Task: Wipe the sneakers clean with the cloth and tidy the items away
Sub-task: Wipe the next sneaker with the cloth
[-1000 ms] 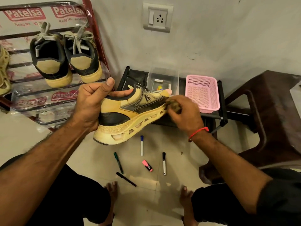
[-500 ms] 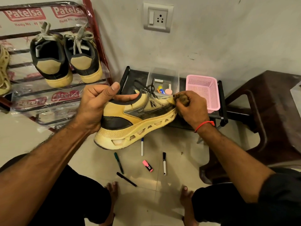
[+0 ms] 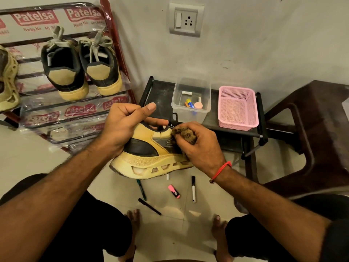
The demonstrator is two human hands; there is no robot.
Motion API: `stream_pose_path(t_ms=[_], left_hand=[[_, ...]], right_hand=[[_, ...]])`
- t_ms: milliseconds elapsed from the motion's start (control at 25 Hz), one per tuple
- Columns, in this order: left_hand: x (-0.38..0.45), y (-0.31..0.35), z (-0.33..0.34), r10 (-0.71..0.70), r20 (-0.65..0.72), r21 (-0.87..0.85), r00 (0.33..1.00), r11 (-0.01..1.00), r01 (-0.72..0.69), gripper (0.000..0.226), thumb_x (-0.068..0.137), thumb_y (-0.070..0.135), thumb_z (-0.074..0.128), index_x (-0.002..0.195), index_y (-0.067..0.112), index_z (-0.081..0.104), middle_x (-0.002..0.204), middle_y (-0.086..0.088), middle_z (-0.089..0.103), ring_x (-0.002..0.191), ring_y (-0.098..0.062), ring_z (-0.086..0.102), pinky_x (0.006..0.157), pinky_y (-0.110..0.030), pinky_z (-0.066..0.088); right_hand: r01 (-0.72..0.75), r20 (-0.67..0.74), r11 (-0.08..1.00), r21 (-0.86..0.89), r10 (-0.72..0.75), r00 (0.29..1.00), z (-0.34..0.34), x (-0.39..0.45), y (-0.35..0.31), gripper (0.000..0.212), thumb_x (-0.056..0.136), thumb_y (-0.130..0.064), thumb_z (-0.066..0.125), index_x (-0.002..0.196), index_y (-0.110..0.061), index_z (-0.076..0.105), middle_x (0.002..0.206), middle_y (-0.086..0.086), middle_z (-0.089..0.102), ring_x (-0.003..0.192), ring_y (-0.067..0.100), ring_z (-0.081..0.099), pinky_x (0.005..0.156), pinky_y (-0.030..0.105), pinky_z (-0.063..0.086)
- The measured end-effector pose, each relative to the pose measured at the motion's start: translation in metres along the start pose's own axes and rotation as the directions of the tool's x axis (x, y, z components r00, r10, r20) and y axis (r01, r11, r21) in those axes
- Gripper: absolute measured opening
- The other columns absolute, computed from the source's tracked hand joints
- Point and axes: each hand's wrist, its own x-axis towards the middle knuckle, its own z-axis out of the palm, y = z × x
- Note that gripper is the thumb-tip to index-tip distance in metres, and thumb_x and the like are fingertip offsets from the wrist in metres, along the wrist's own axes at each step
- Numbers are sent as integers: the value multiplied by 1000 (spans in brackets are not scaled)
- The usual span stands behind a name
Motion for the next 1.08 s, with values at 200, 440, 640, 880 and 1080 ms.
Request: stream_pose_path(t_ms=[200, 440, 640, 880, 1080], left_hand=[[1, 4, 15, -205, -155, 135, 966, 965, 226, 70, 89, 50, 66, 106, -18, 62, 84, -23, 76, 73, -26, 77, 85, -50, 61], [-13, 7, 8, -116, -150, 649, 982, 738, 186, 70, 84, 69, 63, 88, -1, 67, 78, -16, 71, 69, -22, 67, 73, -39, 57], [-35, 27, 0, -276, -90, 652, 957, 710, 266, 35, 92, 53, 64, 109, 24, 58, 109, -3, 69, 101, -21, 68, 90, -49, 58], [-46, 28, 33, -328, -373, 71, 868, 922, 380, 31, 101, 40, 57, 123, 18, 57, 118, -6, 69, 106, -25, 67, 71, -38, 57], [-63, 31, 46, -496, 36, -398, 868, 789, 468, 29, 98, 37, 61, 101, 10, 71, 96, -10, 76, 83, -20, 73, 75, -32, 61]], right_hand=[[-223, 41, 888, 403, 226, 973, -6, 6, -14, 18, 92, -18, 67, 109, -12, 71, 98, 3, 74, 93, 12, 70, 81, 29, 59], [-208, -6, 859, 468, 238, 971, -16, 4, -28, 19, 91, -18, 69, 108, -10, 71, 97, 8, 74, 93, 19, 71, 82, 42, 60], [-152, -121, 843, 516, 248, 961, -31, -3, -46, 18, 90, -16, 70, 107, -11, 72, 98, 7, 74, 93, 18, 71, 86, 43, 59], [300, -428, 945, 128, -220, 877, -25, -46, -70, 19, 91, -9, 66, 110, -9, 67, 104, 2, 66, 97, 9, 63, 85, 24, 53], [297, -428, 938, 178, -198, 882, -19, -29, -42, 21, 94, -14, 63, 113, -6, 66, 107, 4, 66, 102, 18, 64, 88, 44, 54]])
